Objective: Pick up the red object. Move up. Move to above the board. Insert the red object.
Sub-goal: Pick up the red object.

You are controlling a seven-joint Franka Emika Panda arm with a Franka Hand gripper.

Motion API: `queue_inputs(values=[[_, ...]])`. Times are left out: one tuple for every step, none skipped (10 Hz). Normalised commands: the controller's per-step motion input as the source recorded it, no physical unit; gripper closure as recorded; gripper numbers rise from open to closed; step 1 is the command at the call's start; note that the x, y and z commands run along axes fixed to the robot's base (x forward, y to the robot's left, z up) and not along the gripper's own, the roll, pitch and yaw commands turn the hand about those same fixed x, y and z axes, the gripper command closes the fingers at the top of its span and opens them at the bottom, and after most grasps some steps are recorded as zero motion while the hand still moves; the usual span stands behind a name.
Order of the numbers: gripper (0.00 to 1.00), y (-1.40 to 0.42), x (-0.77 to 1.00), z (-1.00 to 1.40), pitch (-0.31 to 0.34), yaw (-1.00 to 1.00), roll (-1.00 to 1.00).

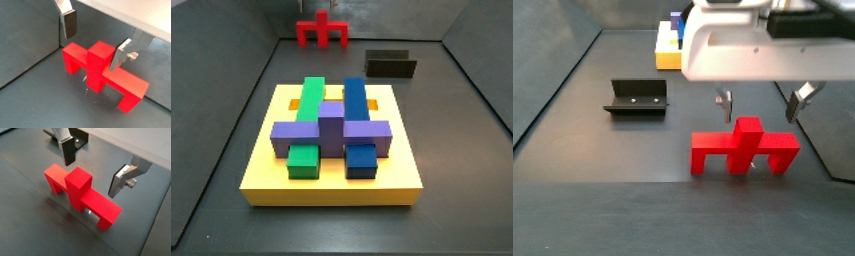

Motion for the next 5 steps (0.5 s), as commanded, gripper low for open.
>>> queue_inputs(values=[[0.0, 0.09, 0.0, -0.24, 0.0, 0.0, 0.25], [0.0, 0.1, 0.0, -0.2, 0.0, 0.0, 0.34], [0.0, 0.16, 0.0, -0.18, 0.021, -0.03, 0.35], [0.0, 0.14, 0.0, -0.11, 0.019, 0.0, 0.29], [0.0, 0.18, -0.16, -0.05, -0.024, 0.03, 0.24]])
